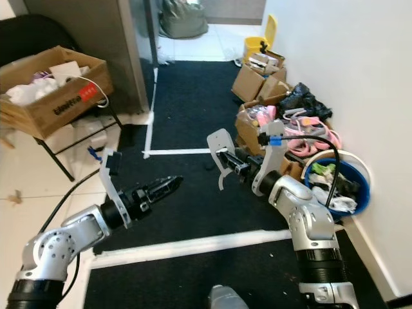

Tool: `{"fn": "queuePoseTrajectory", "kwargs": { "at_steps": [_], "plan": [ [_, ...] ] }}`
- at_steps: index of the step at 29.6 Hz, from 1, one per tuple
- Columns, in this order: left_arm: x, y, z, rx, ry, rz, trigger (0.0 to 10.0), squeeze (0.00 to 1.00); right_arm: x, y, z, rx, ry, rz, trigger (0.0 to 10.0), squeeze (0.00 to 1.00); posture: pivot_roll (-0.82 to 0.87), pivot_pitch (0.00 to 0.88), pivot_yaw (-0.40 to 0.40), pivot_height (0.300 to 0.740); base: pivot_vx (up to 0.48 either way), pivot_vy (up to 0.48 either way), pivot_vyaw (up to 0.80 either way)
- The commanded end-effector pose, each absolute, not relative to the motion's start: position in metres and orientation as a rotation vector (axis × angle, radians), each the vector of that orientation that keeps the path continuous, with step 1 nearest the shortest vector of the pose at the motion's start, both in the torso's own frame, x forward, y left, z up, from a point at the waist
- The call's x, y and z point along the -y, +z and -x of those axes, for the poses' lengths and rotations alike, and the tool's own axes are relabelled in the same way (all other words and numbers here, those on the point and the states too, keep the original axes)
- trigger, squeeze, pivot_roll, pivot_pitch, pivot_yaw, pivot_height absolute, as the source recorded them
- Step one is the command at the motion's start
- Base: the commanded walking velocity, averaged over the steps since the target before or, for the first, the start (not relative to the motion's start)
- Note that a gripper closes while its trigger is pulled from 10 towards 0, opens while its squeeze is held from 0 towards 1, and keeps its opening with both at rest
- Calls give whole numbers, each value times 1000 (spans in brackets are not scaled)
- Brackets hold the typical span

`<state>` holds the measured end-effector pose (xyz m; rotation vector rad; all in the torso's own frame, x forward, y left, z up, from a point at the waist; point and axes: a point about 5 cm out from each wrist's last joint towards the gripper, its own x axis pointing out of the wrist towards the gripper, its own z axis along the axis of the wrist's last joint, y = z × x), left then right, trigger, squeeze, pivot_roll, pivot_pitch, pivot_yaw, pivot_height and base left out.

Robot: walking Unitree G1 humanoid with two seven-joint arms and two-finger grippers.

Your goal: Picking trash to rubbish bin

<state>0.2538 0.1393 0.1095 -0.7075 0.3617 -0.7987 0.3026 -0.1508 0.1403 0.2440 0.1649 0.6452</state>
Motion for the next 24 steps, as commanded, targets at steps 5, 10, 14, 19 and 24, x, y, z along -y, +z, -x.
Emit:
{"fn": "queuePoseTrajectory", "kwargs": {
  "at_steps": [5,10,14,19,24],
  "plan": [
    [-138,112,-256,-326,-769,623,10000,0,149,140,-304,-158,651,-234,10000,0,-60,0,-29,740,0,0,0],
    [-138,113,-256,-325,-762,617,10000,0,149,141,-304,-153,651,-230,10000,0,-60,0,-30,740,172,0,0],
    [-137,113,-256,-322,-765,612,10000,0,149,142,-304,-147,651,-230,10000,0,-61,0,-28,740,317,0,0],
    [-137,113,-256,-317,-769,601,10000,0,149,142,-304,-146,651,-229,10000,0,-61,0,-27,740,327,0,0],
    [-136,113,-256,-316,-778,592,10000,0,149,142,-304,-145,651,-229,10000,0,-62,0,-27,740,334,0,0]
  ]
}}
